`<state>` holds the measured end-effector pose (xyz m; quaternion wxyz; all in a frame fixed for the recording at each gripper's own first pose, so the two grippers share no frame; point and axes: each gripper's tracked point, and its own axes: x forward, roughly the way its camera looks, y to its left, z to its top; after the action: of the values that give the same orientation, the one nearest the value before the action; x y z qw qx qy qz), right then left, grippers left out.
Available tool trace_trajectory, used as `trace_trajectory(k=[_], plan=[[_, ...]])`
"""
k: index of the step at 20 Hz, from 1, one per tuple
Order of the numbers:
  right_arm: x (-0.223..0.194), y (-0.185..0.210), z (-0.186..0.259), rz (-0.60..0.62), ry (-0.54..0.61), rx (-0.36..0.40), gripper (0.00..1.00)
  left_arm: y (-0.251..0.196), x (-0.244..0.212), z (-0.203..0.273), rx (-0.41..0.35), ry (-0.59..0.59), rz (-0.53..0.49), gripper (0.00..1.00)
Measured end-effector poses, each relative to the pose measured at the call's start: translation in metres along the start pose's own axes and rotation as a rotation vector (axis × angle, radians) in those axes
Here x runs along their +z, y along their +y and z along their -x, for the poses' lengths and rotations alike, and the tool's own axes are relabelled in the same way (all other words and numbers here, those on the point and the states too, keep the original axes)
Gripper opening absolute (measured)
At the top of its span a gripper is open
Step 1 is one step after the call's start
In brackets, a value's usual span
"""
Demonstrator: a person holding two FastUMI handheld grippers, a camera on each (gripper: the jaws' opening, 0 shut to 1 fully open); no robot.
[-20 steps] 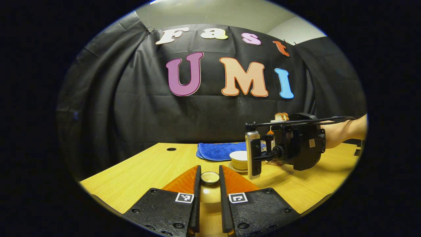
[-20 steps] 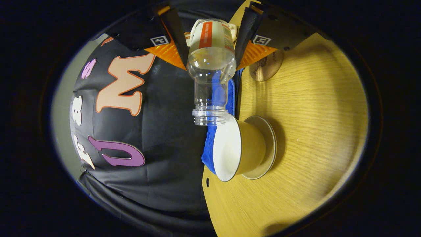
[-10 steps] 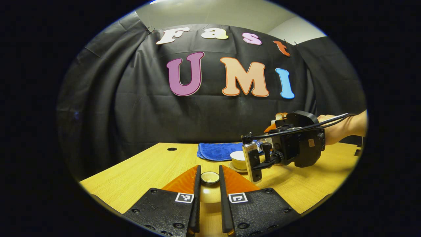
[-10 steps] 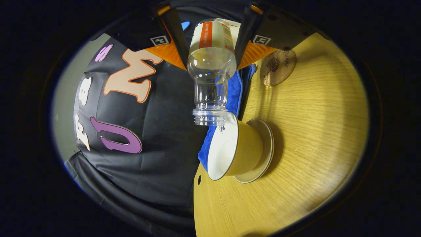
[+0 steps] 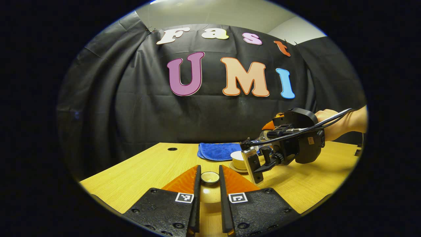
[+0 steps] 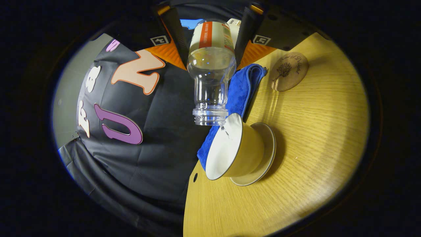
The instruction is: Open the teacup lid with one hand, grasp the water bottle and pour water into the teacup with the other hand; after pouring, place the water bottle on the coaster and then close the teacup lid.
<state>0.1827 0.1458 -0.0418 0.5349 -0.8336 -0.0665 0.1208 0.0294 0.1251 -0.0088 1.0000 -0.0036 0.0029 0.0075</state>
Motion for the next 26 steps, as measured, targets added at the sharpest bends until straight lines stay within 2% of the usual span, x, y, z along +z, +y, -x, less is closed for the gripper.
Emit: trace_trajectory(k=[12, 23, 26], plan=[[0.013, -0.014, -0.006, 0.190, -0.047, -0.053, 0.76, 0.000, -0.001, -0.001, 0.001, 0.001, 0.000, 0.24], [0.015, -0.011, -0.004, 0.186, -0.053, -0.041, 0.77, 0.002, -0.001, -0.001, 0.010, 0.002, 0.000, 0.24], [0.011, -0.008, -0.004, 0.135, -0.042, -0.027, 0.77, 0.005, 0.000, -0.001, 0.024, 0.001, -0.001, 0.24]])
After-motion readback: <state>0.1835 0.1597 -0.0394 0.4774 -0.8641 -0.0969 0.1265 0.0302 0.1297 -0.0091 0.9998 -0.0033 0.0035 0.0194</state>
